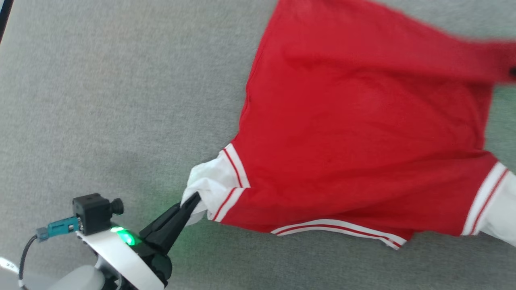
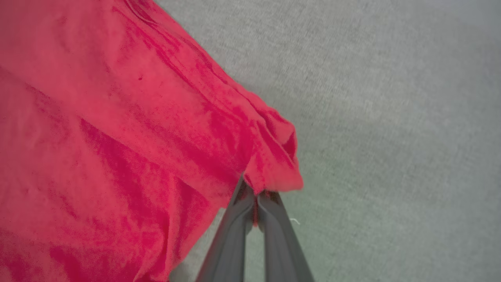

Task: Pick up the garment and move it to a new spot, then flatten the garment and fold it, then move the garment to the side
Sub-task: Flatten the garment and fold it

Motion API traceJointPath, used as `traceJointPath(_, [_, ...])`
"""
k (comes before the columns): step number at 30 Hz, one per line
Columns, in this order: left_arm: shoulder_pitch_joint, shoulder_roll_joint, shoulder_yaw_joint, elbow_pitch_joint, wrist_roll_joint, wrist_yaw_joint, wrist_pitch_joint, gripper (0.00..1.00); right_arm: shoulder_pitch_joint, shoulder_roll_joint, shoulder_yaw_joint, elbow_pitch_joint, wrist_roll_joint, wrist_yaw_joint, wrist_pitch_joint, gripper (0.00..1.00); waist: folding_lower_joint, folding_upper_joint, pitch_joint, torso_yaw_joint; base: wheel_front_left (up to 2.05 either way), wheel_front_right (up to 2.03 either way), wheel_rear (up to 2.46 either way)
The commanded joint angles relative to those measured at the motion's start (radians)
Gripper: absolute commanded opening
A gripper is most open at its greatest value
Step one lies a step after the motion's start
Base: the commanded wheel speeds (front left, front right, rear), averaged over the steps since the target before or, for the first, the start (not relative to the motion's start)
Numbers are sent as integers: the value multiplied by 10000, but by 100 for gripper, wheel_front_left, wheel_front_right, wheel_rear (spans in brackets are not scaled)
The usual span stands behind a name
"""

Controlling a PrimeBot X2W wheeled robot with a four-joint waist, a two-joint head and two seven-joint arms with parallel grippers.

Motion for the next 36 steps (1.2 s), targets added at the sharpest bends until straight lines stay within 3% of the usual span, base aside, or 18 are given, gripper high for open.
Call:
traceJointPath(1, [220, 33, 158, 103, 78, 22, -49, 0, 808, -243, -119, -562, 320, -8, 98, 0, 1, 0, -406, -345, 0, 0, 0])
traceJointPath(5, [585, 34, 493, 183, 140, 22, -51, 0, 3082, -746, -744, -2057, 860, -8, 310, 0, 1, 0, -679, -610, 0, 0, 0])
traceJointPath(10, [912, 13, 824, 260, 197, 22, -51, 0, 5423, -622, -1532, -3506, 1080, -8, 556, 0, 1, 0, -845, -819, 0, 0, 0])
traceJointPath(17, [1206, -53, 1103, 372, 266, 22, -51, 0, 8996, 502, -2507, -5904, 652, -7, 1461, 0, 1, 0, -1012, -971, 0, 0, 0])
traceJointPath(24, [1288, -80, 1207, 329, 297, 22, -51, 0, 10410, 1854, -2627, -7538, 47, -7, 2108, 0, 1, 0, -1043, -1088, 0, 0, 0])
traceJointPath(25, [1305, -75, 1207, 323, 303, 22, -51, 0, 10396, 1979, -2705, -7680, -64, -8, 2017, 15, 1, 0, -1040, -1107, 0, 0, 0])
traceJointPath(26, [1319, -65, 1193, 309, 318, 22, -51, 0, 10304, 2071, -2816, -7789, -165, -8, 1882, 80, 1, 0, -1035, -1127, 0, 0, 0])
traceJointPath(27, [1332, -58, 1186, 297, 322, 22, -51, 0, 10230, 2127, -2907, -7903, -223, -7, 1787, 100, 1, 0, -1032, -1141, 0, 0, 0])
traceJointPath(36, [1112, -155, 1148, 204, 405, 22, -50, 0, 9007, 1881, -5200, -9085, 410, -7, 1995, 100, 1, 0, -889, -976, 0, 0, 0])
